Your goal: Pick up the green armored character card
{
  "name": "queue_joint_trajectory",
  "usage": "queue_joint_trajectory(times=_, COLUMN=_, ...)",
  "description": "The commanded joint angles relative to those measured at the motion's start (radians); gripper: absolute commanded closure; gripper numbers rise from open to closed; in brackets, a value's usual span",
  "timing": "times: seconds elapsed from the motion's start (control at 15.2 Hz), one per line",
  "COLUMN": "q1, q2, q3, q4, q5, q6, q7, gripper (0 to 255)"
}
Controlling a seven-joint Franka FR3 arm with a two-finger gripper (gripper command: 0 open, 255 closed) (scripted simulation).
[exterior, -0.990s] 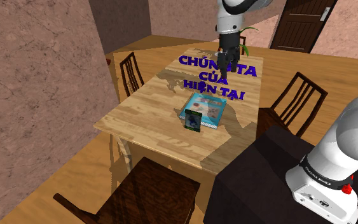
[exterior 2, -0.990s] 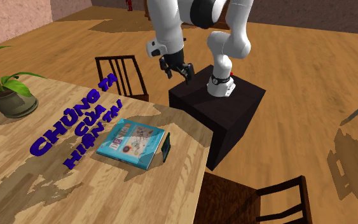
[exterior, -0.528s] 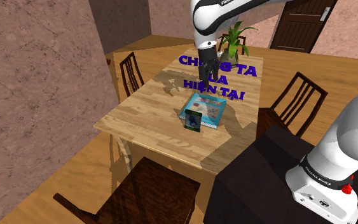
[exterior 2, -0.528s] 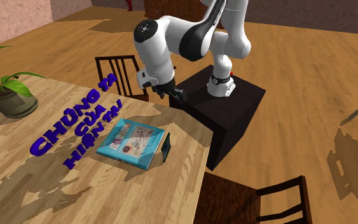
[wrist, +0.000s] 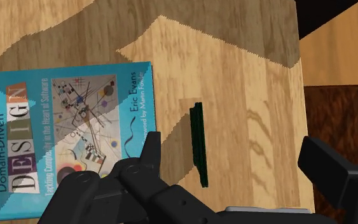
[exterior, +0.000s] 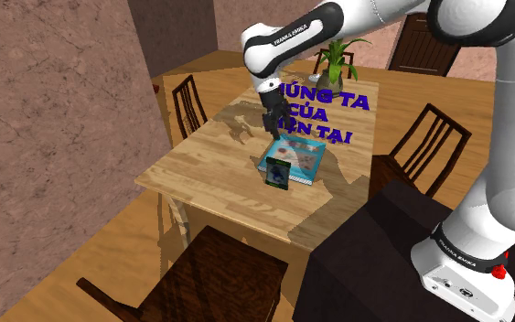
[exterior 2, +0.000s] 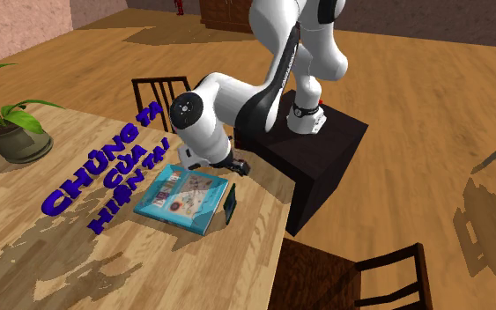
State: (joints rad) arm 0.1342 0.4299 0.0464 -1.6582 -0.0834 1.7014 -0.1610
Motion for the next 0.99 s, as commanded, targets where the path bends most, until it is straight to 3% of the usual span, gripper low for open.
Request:
queue_joint_trajectory(times=0.0, q1=0.011, q2=0.105, q3=0.001, q4=0.101, q5=-0.017, q6=-0.018, q7=-0.006, gripper=0)
queue_joint_trajectory(times=0.4, q1=0.054, q2=0.411, q3=0.001, q4=0.446, q5=-0.062, q6=-0.124, q7=-0.031, gripper=0)
queue_joint_trajectory(times=0.92, q1=0.056, q2=0.475, q3=-0.001, q4=0.448, q5=-0.065, q6=-0.064, q7=-0.026, gripper=0)
